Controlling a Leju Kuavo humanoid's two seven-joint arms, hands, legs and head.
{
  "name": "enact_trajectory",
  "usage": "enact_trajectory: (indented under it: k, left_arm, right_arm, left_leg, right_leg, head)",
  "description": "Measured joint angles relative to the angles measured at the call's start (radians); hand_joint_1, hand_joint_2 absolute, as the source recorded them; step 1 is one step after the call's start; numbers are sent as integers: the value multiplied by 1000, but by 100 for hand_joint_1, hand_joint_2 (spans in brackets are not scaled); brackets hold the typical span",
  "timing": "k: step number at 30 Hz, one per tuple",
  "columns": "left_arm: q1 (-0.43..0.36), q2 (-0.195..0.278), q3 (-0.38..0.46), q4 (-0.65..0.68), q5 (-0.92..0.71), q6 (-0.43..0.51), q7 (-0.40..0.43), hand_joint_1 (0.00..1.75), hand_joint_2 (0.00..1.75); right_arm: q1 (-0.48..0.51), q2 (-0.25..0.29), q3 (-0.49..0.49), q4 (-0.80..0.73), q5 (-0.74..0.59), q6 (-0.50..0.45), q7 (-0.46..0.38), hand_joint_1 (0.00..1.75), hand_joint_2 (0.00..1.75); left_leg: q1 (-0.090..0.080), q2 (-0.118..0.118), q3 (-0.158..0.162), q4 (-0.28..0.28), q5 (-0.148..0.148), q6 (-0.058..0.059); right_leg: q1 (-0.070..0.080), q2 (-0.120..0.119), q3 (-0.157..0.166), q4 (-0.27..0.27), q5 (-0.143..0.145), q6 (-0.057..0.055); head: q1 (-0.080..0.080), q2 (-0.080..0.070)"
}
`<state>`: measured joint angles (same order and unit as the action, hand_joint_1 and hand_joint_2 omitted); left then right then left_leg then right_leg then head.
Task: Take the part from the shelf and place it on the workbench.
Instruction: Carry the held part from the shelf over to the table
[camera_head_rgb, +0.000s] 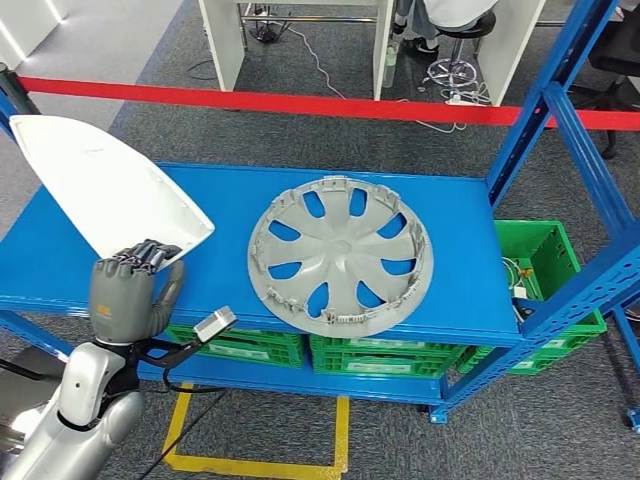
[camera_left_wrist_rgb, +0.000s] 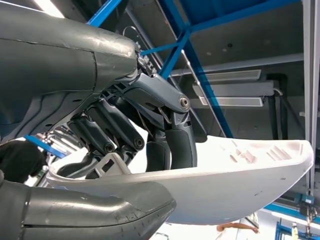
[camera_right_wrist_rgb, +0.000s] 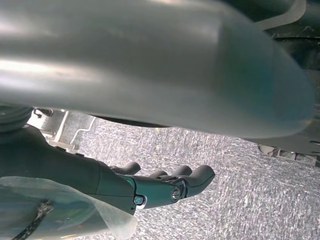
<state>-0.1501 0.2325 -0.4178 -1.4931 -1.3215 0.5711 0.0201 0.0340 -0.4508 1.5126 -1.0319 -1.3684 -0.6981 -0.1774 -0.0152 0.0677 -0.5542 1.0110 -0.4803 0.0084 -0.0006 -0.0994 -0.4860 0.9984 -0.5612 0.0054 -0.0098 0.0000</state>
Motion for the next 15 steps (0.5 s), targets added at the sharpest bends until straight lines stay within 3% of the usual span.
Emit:
enact_trajectory:
  k: [9,15]
  left_arm:
    - [4,1,3,0,8,-13,10,175,175]
    - [8,7,8,0,11,-25,14,175,175]
  right_arm:
    - [0,5,0,0,-8,0,0,0,0]
    - [-1,8,0,0,-13,0,-1,0,0]
  left_leg:
    - [-4,0,0,1,-1,1]
    - [-9,0,-1,4,-5,8]
  right_leg:
    - [-3,0,0,0,2,2]
    - [-8,-1,1,0,3,8]
  head:
    - [0,0]
    - [0,0]
